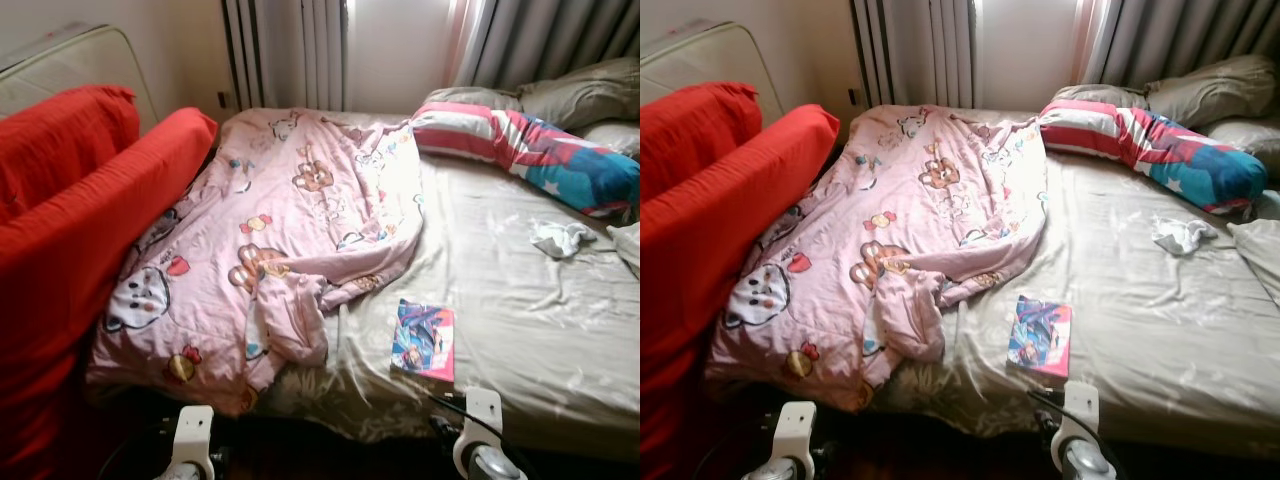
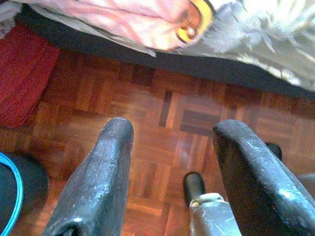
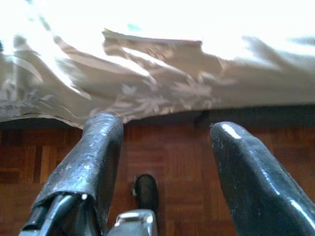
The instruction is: Clean up the room
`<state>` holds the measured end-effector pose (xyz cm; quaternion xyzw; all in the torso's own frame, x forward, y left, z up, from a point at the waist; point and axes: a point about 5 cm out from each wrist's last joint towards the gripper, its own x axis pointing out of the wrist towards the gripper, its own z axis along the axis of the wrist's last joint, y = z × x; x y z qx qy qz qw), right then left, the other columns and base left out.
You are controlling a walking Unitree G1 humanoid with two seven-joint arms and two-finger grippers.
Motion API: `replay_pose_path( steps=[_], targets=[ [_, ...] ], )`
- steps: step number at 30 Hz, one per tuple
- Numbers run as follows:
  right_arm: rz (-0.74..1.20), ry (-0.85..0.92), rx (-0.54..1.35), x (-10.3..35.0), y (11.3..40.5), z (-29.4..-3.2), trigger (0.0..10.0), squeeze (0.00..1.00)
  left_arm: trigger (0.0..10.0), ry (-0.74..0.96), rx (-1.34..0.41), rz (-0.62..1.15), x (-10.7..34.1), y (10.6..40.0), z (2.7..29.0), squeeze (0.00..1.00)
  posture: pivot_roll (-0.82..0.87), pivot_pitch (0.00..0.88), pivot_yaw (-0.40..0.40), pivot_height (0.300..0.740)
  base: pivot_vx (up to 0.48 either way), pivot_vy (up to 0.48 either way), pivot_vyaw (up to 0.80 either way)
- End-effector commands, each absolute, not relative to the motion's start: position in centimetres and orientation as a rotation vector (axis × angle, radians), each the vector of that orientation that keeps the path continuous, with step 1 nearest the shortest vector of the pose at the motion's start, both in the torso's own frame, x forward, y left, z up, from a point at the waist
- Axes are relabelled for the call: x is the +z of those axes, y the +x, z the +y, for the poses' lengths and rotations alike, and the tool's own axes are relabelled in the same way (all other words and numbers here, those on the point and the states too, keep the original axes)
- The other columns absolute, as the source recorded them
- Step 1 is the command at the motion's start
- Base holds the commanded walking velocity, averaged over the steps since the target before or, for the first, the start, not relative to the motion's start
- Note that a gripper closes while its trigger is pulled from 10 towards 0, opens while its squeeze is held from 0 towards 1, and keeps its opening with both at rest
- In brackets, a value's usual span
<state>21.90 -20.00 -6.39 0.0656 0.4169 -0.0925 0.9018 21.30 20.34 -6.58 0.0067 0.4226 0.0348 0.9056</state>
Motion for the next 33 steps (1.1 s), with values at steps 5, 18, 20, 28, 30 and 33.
replay_pose_path(
  steps=[5,18,20,28,30,33],
  targets=[
    [0.853,0.143,-0.185,-6.37,22.06,-19.47,10.0,0.00,10.0,0.028,0.084,0.883,-6.70,20.95,20.87,0.00,-0.06,0.000,0.026,0.733,0.330,0.000,0.00],
    [0.857,0.147,-0.188,-6.35,22.10,-19.48,10.0,0.00,10.0,0.018,0.088,0.873,-6.62,21.07,20.84,0.00,-0.06,0.000,0.023,0.733,0.143,0.000,0.00],
    [0.859,0.146,-0.186,-6.36,22.10,-19.48,10.0,0.00,10.0,0.015,0.089,0.871,-6.60,21.10,20.83,0.00,-0.06,0.000,0.023,0.733,0.000,0.000,0.00],
    [0.862,0.141,-0.181,-6.35,22.13,-19.46,10.0,0.00,10.0,0.016,0.088,0.871,-6.58,21.13,20.83,0.00,-0.05,0.000,0.023,0.733,0.000,0.000,-0.78],
    [0.861,0.141,-0.181,-6.34,22.14,-19.46,10.0,0.00,10.0,0.017,0.087,0.871,-6.58,21.13,20.85,0.00,-0.05,0.000,0.023,0.733,0.000,0.000,-0.73],
    [0.858,0.136,-0.181,-6.31,22.17,-19.48,10.0,0.00,10.0,0.019,0.086,0.872,-6.59,21.13,20.84,0.00,-0.05,0.000,0.023,0.733,0.000,0.000,0.00]
  ],
)
